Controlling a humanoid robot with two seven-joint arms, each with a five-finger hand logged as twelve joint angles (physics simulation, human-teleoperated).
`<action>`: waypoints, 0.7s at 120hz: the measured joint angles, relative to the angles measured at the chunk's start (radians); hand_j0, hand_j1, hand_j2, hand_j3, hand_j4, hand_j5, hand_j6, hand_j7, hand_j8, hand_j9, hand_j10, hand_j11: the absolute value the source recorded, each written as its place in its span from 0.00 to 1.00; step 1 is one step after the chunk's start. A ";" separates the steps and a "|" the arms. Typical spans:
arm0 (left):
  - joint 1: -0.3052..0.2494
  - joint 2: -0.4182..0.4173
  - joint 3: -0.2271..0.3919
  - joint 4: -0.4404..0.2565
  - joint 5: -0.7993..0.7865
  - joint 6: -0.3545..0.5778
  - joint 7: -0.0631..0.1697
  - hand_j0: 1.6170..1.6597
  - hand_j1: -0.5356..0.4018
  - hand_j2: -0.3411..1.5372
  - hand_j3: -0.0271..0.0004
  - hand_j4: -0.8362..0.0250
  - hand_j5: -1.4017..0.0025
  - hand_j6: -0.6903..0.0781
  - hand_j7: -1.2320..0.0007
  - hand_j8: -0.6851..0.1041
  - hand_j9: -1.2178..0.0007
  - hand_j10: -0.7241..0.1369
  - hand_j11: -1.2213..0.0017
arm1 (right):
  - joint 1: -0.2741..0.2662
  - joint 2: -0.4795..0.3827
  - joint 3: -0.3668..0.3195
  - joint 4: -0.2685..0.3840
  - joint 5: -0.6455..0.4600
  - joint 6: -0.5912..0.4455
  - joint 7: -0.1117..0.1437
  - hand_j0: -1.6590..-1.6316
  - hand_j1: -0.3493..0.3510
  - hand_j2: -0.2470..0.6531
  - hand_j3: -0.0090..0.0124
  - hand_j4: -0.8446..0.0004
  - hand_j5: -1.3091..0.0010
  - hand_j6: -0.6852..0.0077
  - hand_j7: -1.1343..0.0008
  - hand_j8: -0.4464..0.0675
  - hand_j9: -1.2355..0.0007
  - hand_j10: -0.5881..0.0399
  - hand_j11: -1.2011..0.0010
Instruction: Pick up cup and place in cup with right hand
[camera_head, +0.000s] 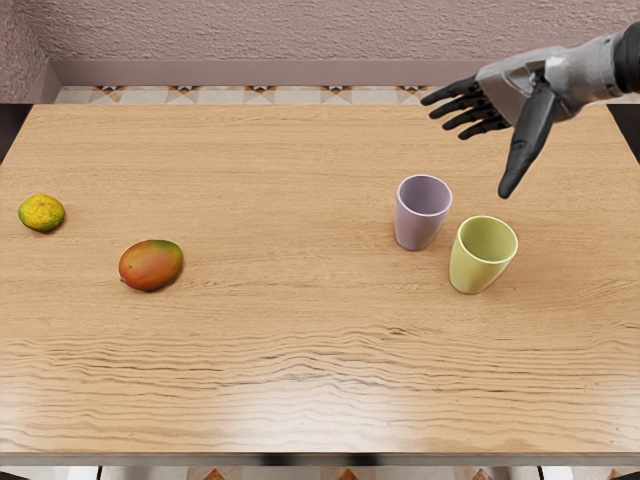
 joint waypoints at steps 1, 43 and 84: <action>0.000 0.000 0.000 0.000 0.000 0.000 0.000 0.96 0.94 0.18 0.98 0.97 0.99 0.89 1.00 0.86 1.00 0.84 0.99 | 0.000 0.001 0.000 0.000 0.000 0.000 0.000 0.04 0.04 0.27 0.42 0.97 0.98 0.95 0.97 0.82 0.97 0.90 0.97; 0.000 0.000 0.000 0.000 0.000 0.000 0.000 0.96 0.94 0.18 0.98 0.97 0.99 0.89 1.00 0.86 1.00 0.84 0.99 | 0.001 0.233 -0.062 -0.102 -0.214 -0.255 0.000 0.04 0.04 0.27 0.42 0.97 0.98 0.95 0.97 0.82 0.97 0.90 0.97; 0.000 0.000 0.000 0.000 0.000 0.000 0.000 0.96 0.94 0.18 0.99 0.97 0.99 0.89 1.00 0.86 1.00 0.84 0.99 | -0.001 0.302 -0.224 0.014 -0.315 -0.601 0.000 0.04 0.04 0.27 0.42 0.97 0.98 0.95 0.97 0.82 0.98 0.90 0.98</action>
